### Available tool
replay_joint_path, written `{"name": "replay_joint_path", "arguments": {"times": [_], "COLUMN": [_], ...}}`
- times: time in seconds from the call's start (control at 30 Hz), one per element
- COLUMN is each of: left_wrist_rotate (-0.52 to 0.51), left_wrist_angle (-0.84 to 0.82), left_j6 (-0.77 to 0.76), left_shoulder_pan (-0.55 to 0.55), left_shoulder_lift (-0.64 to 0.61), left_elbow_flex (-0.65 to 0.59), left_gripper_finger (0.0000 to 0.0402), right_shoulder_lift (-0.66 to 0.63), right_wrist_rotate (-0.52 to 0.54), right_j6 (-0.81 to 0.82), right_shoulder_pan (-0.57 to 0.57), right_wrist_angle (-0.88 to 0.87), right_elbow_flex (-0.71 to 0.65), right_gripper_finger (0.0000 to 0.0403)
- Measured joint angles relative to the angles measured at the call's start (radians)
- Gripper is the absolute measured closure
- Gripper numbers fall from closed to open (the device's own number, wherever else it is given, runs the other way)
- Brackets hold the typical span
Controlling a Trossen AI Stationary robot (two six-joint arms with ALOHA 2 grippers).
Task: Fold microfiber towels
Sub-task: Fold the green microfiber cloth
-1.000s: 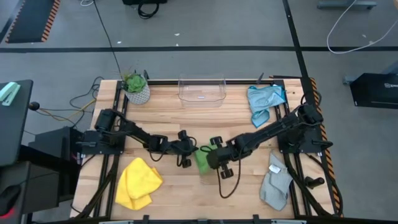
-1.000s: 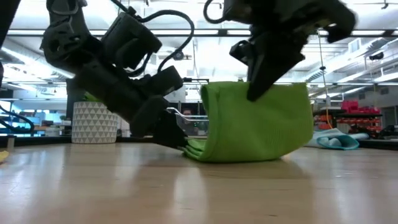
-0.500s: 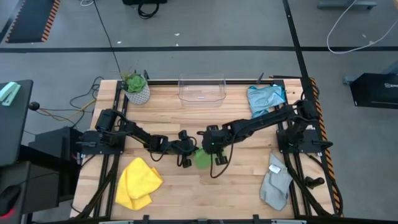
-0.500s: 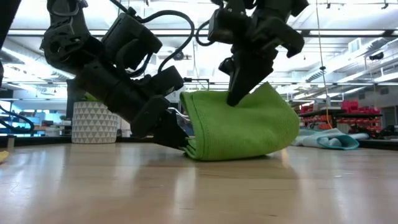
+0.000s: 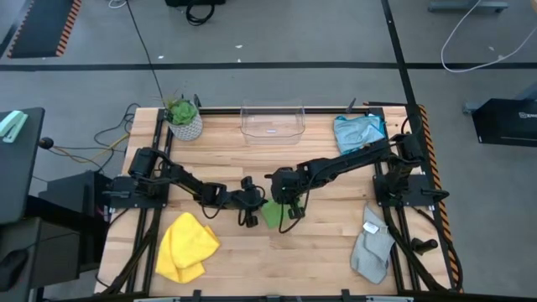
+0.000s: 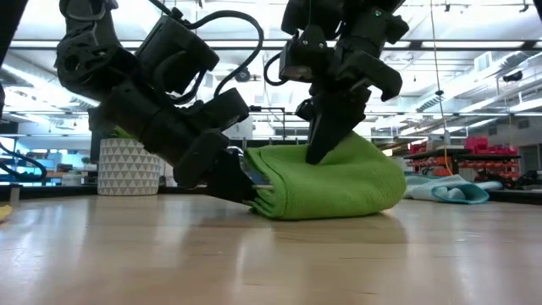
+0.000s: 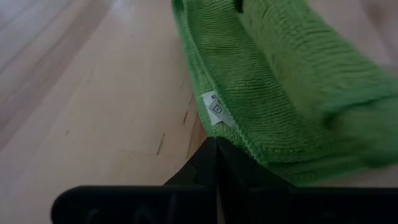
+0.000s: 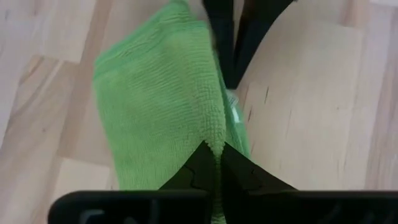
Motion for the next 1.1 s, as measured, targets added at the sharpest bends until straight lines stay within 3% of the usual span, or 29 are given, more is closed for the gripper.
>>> {"name": "replay_joint_path", "arguments": {"times": [0.13, 0.3, 0.47, 0.57, 0.67, 0.8, 0.9, 0.97, 1.1], "left_wrist_rotate": [-0.002, -0.013, -0.057, -0.094, -0.096, -0.083, 0.006, 0.071, 0.091], "left_wrist_angle": [-0.002, -0.045, -0.233, -0.344, -0.392, -0.325, -0.184, -0.082, -0.058], "left_j6": [-0.011, 0.002, 0.016, 0.023, 0.016, 0.012, 0.009, 0.008, -0.011], "left_shoulder_pan": [0.0, 0.006, 0.018, 0.019, 0.018, 0.01, 0.013, 0.018, 0.022], "left_shoulder_lift": [0.0, -0.021, -0.113, -0.179, -0.226, -0.247, -0.24, -0.221, -0.169], "left_elbow_flex": [0.0, 0.0, -0.001, 0.0, -0.002, -0.002, -0.003, 0.0, 0.023], "left_gripper_finger": [0.0377, 0.0368, 0.0355, 0.035, 0.0358, 0.0387, 0.0395, 0.0391, 0.0389], "right_shoulder_lift": [0.0, -0.004, -0.059, -0.135, -0.23, -0.34, -0.383, -0.392, -0.376], "right_wrist_rotate": [0.0, 0.005, 0.037, 0.054, 0.057, 0.007, 0.043, 0.054, 0.077], "right_j6": [0.002, 0.013, 0.041, 0.066, 0.102, 0.22, 0.299, 0.343, 0.388], "right_shoulder_pan": [-0.003, -0.002, -0.001, -0.001, 0.003, 0.007, 0.021, 0.031, 0.049], "right_wrist_angle": [0.005, 0.007, -0.023, -0.075, -0.02, 0.243, 0.413, 0.485, 0.543], "right_elbow_flex": [-0.004, -0.004, -0.004, -0.004, -0.08, -0.317, -0.471, -0.529, -0.574], "right_gripper_finger": [0.0345, 0.0265, 0.0196, 0.0183, 0.0213, 0.0321, 0.0389, 0.0385, 0.0371]}}
